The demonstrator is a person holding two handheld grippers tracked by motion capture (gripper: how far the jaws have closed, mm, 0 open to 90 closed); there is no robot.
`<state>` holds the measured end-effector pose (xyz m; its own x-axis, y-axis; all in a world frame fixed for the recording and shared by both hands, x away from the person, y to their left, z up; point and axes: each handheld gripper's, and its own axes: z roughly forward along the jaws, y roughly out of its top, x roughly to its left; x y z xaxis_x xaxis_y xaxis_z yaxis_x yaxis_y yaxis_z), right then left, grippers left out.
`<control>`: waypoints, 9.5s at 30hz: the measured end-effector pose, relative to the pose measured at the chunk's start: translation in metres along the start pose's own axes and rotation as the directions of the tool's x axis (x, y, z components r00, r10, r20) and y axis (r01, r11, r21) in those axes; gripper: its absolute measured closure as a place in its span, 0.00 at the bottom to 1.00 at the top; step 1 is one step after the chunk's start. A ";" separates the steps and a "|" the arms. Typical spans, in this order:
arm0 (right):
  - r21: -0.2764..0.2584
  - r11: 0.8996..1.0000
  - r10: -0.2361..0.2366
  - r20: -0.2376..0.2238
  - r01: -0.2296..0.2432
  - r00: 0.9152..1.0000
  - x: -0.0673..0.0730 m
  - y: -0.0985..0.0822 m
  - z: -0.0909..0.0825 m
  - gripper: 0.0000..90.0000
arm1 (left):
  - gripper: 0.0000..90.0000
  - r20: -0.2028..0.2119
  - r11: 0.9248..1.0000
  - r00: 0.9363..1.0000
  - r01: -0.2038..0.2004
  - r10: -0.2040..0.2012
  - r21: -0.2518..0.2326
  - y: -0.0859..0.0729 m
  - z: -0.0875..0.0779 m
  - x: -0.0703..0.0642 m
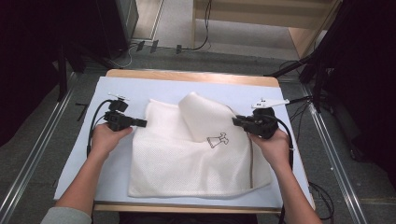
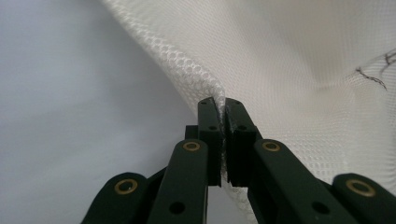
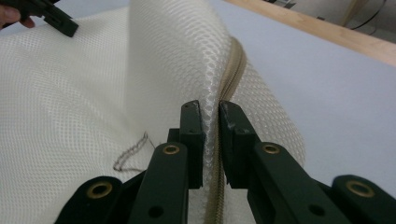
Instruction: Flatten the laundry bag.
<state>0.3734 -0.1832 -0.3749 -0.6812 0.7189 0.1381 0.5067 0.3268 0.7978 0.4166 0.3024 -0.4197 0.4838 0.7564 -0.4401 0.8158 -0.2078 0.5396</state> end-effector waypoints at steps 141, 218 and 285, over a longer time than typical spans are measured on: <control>0.165 0.978 0.106 0.136 -0.128 0.985 -0.037 -0.063 0.036 0.93 | 0.98 -0.153 0.994 0.983 0.087 -0.097 -0.073 -0.002 -0.023 0.054; 0.158 0.986 0.056 -0.021 -0.052 0.998 -0.051 -0.029 0.103 0.62 | 0.57 -0.289 0.987 0.944 0.148 -0.161 -0.067 -0.113 -0.058 -0.001; 0.261 0.962 0.095 -0.025 -0.085 0.995 0.029 -0.090 0.038 0.96 | 0.98 -0.231 0.991 0.970 0.049 -0.078 -0.128 0.026 0.006 0.041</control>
<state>0.3282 -0.1683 -0.4650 -0.6432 0.7310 0.2280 0.6830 0.4130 0.6024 0.4594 0.3244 -0.4279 0.3325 0.8933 -0.3026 0.7911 -0.0894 0.6051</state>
